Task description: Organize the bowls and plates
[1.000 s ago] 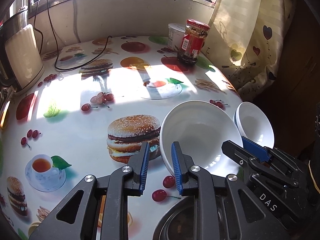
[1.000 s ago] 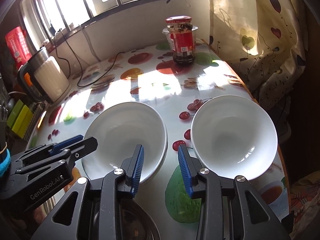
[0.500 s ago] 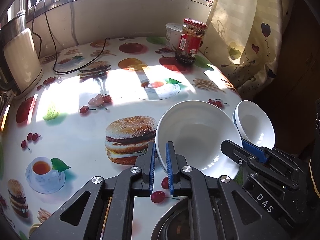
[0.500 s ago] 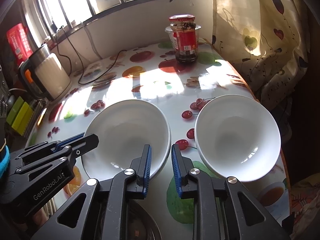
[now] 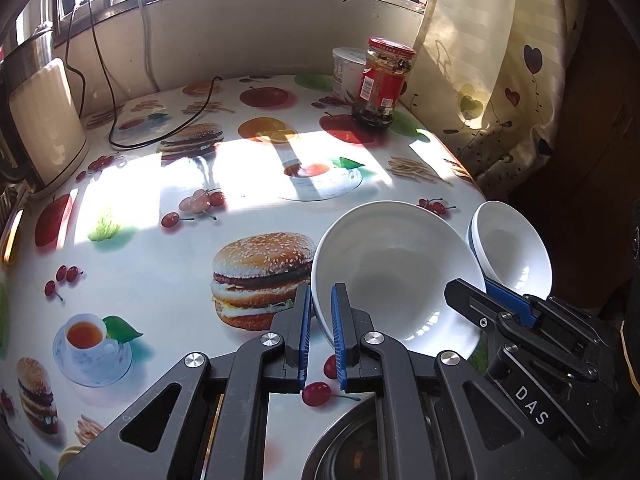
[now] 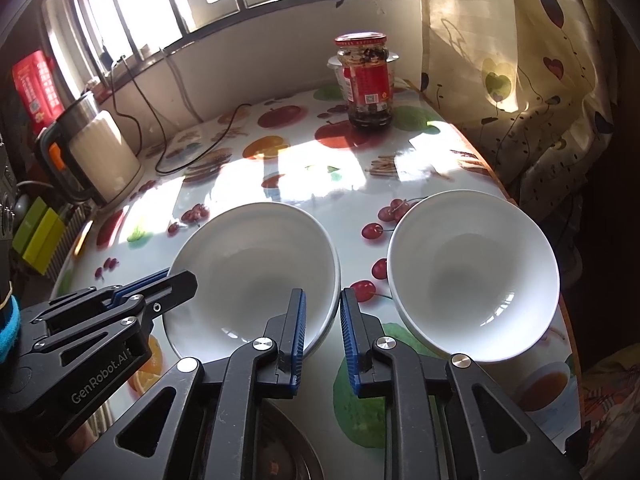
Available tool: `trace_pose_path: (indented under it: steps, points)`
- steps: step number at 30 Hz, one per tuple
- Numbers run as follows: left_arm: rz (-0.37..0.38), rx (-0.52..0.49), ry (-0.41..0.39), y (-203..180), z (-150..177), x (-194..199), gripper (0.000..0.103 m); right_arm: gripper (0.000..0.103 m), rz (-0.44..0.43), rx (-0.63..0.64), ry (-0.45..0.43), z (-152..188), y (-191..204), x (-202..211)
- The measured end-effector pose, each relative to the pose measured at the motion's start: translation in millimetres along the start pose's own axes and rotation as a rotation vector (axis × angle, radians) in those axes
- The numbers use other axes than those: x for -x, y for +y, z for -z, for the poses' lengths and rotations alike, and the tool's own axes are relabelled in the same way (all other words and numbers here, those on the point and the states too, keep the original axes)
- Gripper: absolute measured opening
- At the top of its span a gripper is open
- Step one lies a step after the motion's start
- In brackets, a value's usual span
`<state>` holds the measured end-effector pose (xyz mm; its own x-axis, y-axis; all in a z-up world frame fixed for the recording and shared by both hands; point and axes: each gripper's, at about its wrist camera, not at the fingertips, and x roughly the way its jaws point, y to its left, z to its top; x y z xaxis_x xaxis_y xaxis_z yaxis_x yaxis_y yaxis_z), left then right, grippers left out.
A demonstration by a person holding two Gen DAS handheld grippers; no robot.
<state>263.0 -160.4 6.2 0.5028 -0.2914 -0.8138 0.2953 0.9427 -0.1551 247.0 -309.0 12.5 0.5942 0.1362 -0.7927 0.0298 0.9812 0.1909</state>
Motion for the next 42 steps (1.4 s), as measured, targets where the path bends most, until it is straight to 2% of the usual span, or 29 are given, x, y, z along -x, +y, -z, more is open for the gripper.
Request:
trace_pose_path:
  steps: [21, 42]
  points:
    - [-0.006, 0.005, -0.017, 3.4, -1.1, 5.8, 0.010, 0.014, -0.002, -0.009, -0.014, -2.6, -2.0, 6.1]
    - [0.001, -0.020, -0.081, -8.8, 4.2, 46.9, 0.010, 0.014, -0.003, -0.014, -0.081, 7.0, 7.2, 45.9]
